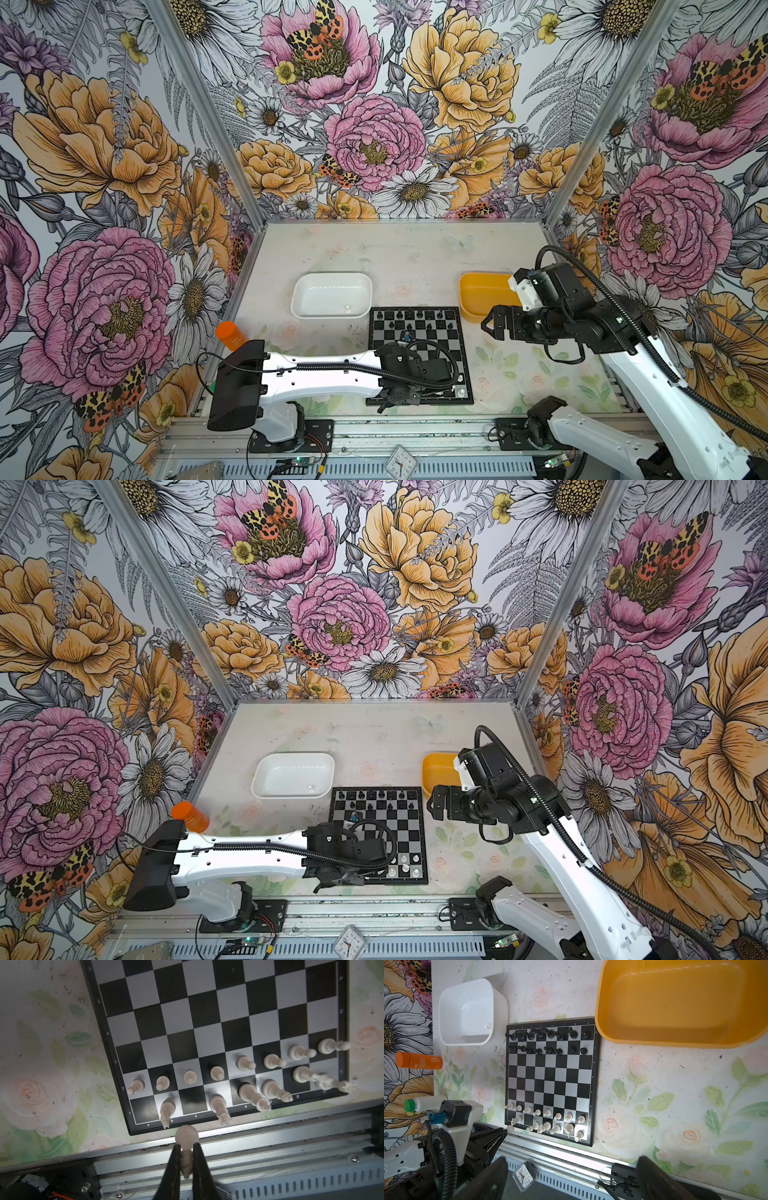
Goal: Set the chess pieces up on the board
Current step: 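Lower the white piece onto its near-row square and open the left gripper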
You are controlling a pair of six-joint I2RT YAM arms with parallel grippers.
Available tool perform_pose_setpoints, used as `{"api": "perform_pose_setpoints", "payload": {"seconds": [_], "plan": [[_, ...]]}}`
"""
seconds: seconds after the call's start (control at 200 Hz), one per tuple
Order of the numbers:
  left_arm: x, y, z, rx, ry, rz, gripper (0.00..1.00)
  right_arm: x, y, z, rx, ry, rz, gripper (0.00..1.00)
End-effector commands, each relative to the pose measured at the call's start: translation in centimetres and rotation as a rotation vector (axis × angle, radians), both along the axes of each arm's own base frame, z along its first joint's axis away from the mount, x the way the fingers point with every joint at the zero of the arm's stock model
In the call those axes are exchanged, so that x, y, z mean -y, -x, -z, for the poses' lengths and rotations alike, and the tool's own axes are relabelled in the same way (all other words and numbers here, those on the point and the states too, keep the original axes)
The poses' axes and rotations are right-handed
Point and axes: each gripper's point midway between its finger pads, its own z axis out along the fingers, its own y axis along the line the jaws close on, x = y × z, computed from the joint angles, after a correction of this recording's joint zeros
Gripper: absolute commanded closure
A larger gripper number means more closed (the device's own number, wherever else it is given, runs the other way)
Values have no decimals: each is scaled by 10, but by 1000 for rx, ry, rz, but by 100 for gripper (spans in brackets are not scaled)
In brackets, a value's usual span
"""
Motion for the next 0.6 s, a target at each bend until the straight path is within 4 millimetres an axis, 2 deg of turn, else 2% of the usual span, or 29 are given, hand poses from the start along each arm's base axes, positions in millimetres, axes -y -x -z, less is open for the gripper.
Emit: {"api": "perform_pose_setpoints", "payload": {"seconds": [0.0, 0.235, 0.595], "plan": [[13, 5, 10, -27, 34, 6, 92, 4, 0, -6, 29, 27, -17, 1], [21, 7, 23, -49, 25, 17, 92, 6, 1, -6, 28, 39, -20, 1], [14, 3, 35, -55, 17, -3, 92, 8, 2, -9, 33, 41, -14, 1]]}}
